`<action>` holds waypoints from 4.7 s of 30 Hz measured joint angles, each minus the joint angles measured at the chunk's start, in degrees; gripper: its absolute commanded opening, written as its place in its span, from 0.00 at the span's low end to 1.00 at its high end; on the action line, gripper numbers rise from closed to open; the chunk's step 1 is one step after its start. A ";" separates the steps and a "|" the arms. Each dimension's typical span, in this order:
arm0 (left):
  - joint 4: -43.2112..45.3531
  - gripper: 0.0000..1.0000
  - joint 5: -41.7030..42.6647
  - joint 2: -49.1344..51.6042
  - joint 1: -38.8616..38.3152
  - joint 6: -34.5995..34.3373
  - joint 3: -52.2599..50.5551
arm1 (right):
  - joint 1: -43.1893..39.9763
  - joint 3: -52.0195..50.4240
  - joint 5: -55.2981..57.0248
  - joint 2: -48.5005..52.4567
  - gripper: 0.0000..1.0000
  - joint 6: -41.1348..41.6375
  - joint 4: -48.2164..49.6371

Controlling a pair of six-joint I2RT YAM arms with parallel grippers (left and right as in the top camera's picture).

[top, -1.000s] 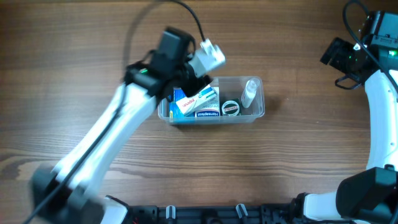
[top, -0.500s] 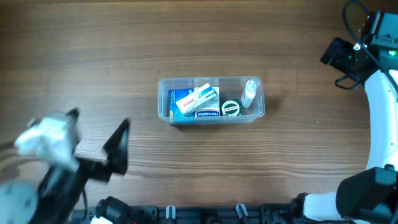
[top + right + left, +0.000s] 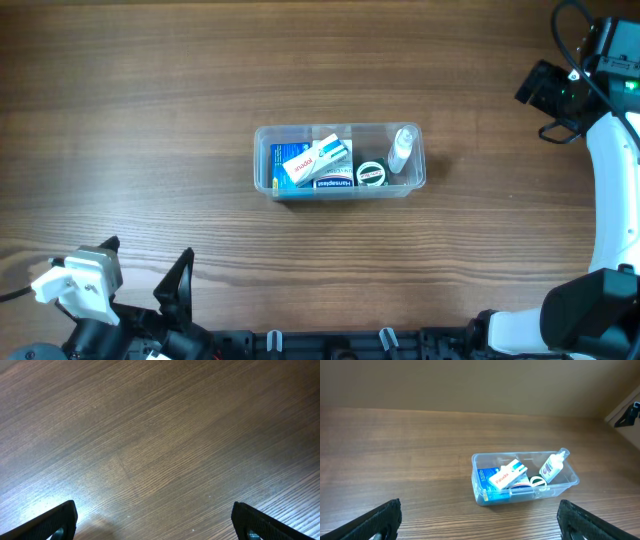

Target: Pack container

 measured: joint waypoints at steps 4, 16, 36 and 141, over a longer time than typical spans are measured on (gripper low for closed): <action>-0.74 1.00 0.46 -0.37 -0.04 -0.07 -1.11 | 0.02 0.00 0.00 0.00 1.00 0.00 0.00; 59.91 1.00 6.16 -5.86 -0.07 -0.66 -50.18 | 0.00 0.00 0.00 0.00 1.00 0.00 -0.04; 64.08 1.00 16.65 -17.77 14.38 -0.63 -68.08 | 0.00 0.00 0.00 0.00 1.00 0.00 -0.09; 64.22 1.00 16.85 -20.46 20.00 -0.63 -68.13 | 19.37 -85.94 -7.98 -90.95 1.00 -8.48 53.68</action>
